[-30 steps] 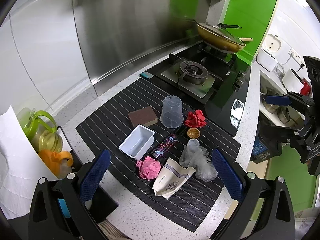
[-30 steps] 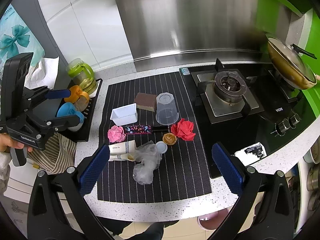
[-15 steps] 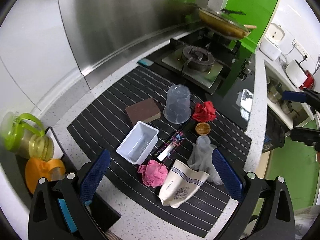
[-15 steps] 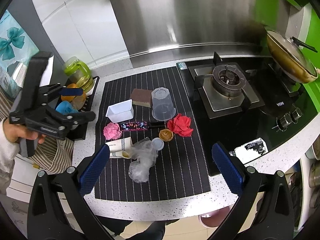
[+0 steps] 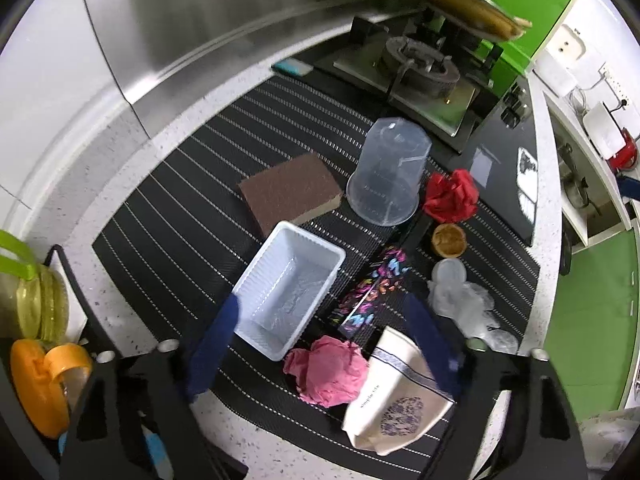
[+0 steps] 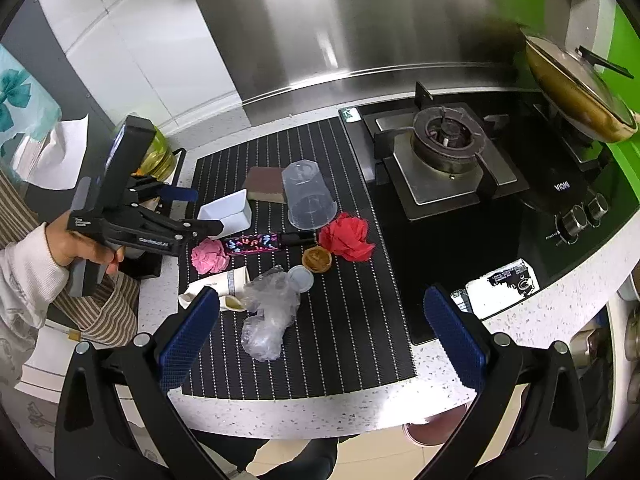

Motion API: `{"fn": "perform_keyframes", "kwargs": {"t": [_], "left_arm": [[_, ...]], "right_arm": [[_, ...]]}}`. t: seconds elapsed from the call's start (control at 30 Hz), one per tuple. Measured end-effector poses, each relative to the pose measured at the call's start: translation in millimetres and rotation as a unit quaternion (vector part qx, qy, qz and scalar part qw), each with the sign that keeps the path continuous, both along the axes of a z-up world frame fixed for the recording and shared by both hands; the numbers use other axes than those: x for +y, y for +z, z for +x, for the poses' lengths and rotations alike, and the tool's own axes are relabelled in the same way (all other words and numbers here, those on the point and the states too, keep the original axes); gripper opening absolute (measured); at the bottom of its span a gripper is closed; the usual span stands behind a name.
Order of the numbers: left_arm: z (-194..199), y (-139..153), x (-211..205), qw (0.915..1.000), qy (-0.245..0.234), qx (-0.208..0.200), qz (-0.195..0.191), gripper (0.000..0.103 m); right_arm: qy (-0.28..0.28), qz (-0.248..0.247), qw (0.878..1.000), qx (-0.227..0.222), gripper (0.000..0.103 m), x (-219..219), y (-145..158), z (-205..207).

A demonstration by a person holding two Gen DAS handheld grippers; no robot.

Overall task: Collect trash
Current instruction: 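Lower the left gripper onto the white plastic tray and close it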

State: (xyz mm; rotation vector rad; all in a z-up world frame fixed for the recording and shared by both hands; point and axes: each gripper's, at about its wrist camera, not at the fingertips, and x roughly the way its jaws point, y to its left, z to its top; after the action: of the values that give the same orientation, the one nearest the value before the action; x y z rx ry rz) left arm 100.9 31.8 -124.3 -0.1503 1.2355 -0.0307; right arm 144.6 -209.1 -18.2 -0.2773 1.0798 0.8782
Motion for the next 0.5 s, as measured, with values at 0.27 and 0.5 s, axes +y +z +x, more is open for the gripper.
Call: {"fn": "perform_keyframes", "kwargs": {"t": [0.27,0.5], "left_arm": [[7.5,-23.1,3.7,0.9995,-0.006,0.026,-0.018,0.043],[10.5,-32.3,5.0,0.9989,-0.006,0.036,-0.029,0.023]], "right_arm": [[-0.009,-0.004,1.000,0.009,0.100,0.2,-5.3,9.5],[-0.006,-0.006,1.000,0.011,0.100,6.1,-6.7,10.6]]}}
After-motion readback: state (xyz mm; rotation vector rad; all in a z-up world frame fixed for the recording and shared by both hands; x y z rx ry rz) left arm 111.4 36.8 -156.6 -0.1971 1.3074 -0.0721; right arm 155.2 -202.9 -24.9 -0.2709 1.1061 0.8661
